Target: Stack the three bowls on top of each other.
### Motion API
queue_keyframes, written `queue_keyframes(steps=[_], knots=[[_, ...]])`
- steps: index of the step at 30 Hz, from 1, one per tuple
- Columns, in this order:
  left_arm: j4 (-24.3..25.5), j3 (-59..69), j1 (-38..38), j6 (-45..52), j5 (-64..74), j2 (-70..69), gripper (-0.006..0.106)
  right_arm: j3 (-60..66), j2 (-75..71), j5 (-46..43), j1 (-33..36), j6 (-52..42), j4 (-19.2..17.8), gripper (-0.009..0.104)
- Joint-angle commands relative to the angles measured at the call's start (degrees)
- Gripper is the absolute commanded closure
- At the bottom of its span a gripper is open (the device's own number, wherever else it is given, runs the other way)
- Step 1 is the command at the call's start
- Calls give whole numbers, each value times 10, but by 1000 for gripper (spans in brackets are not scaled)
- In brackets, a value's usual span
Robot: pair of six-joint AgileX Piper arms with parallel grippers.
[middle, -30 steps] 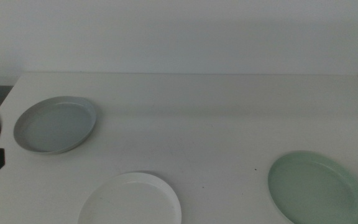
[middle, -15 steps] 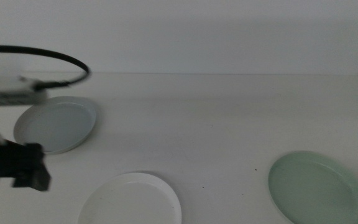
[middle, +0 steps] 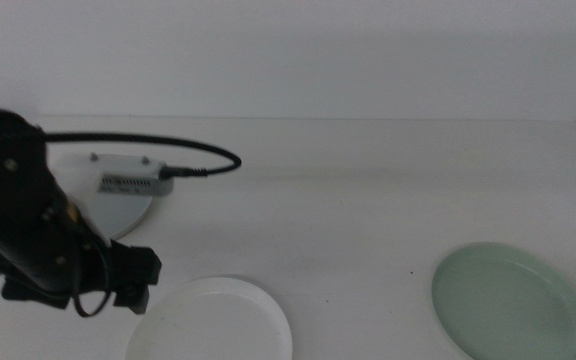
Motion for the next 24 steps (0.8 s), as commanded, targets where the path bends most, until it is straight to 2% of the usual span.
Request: queue_keyframes(steps=[1, 10, 20, 24], knots=[[4, 17, -3, -15, -29, 16, 7, 2, -2, -7, -2, -2, -4, 15], [-35, 100, -3, -27, -156, 75, 7, 2, -2, -7, -2, -2, -4, 15], [-44, 115, -3, -17, -231, 146, 7, 2, -2, -7, -2, -2, -4, 15], [-65, 115, -3, 12, -235, 167, 14, 2, -2, -7, -2, -2, -4, 15]])
